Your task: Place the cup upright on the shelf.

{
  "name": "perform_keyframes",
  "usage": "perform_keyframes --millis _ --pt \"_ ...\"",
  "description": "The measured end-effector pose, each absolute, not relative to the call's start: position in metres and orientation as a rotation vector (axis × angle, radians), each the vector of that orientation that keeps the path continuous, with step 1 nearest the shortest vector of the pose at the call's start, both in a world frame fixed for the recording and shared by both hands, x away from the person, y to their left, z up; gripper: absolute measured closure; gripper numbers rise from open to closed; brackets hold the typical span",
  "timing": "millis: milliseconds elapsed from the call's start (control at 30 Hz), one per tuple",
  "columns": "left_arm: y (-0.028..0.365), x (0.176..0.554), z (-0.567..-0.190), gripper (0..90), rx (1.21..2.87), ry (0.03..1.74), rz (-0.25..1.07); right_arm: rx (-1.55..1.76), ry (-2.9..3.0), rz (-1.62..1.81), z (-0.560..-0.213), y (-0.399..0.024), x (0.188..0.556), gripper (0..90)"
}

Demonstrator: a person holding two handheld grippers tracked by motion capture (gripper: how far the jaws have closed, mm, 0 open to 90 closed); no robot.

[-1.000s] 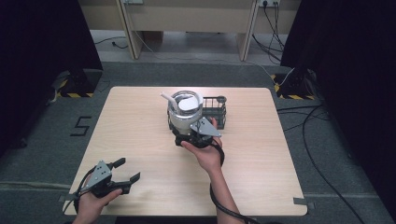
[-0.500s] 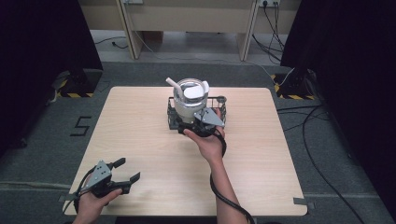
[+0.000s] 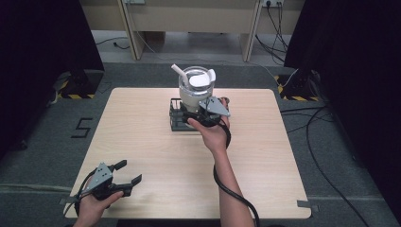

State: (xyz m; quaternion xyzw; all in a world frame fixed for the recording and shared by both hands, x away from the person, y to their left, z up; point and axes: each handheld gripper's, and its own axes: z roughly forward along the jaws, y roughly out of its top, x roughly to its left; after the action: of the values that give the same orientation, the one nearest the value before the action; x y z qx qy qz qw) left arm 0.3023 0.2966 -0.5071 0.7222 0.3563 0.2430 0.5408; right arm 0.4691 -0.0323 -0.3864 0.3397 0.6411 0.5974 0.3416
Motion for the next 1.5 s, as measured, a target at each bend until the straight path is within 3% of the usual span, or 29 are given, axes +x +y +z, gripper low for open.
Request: perform_keyframes --millis 800,1500 --pt "0.298 0.303 -0.507 15.0 1.712 0.850 0.575 0.966 1.637 1.495 -0.378 -0.036 0.518 11.0" --pt "0.297 0.303 -0.507 15.0 1.710 0.847 0.571 1.059 1.647 1.438 -0.398 -0.031 0.552 11.0"
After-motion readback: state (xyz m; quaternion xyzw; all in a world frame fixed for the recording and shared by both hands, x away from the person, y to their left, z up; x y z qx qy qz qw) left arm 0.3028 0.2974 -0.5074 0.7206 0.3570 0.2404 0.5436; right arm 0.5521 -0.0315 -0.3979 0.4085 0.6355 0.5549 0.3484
